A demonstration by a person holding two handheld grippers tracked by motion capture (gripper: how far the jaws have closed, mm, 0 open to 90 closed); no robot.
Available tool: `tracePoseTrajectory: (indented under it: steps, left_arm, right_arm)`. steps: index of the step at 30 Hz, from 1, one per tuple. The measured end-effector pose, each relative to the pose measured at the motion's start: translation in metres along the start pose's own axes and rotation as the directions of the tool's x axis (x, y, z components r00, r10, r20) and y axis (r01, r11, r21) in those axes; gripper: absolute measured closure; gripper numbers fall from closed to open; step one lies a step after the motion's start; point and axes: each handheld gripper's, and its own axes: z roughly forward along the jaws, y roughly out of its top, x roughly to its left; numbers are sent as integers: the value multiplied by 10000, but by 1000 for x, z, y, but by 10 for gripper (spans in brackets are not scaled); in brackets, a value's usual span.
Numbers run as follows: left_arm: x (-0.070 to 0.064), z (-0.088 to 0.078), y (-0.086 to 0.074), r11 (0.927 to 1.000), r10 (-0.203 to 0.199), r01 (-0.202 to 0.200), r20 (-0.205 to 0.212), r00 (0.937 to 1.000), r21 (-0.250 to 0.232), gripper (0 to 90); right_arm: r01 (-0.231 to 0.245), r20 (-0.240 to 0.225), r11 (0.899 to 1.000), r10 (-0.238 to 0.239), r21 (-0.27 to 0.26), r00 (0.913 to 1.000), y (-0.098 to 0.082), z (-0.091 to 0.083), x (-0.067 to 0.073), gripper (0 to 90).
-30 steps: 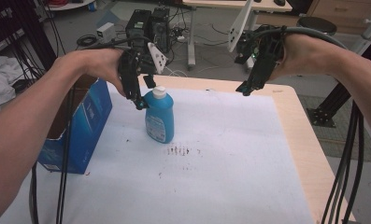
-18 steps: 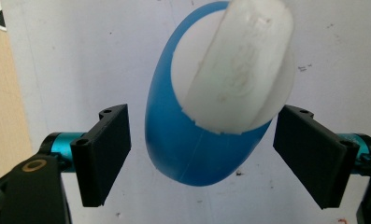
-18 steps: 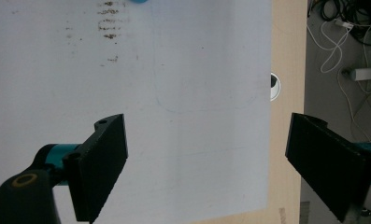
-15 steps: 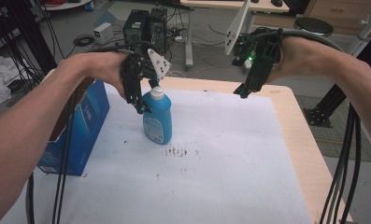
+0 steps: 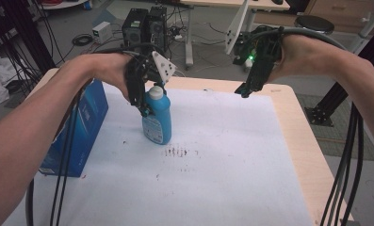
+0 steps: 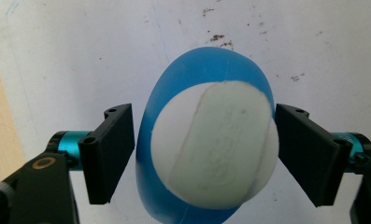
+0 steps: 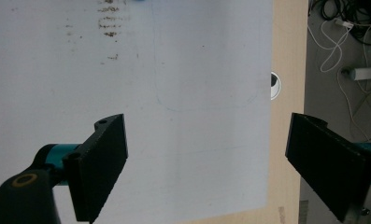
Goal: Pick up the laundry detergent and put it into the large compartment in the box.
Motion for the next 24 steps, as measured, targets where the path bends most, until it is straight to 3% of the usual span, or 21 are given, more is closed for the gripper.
tracePoseTrajectory:
  steps: [24]
  left_arm:
    - [-1, -3, 0, 9996, 223, -219, -265, 9994, 167, 331]
  right_arm:
    - [6, 87, 9999, -7, 102, 10000, -1, 1, 1, 122]
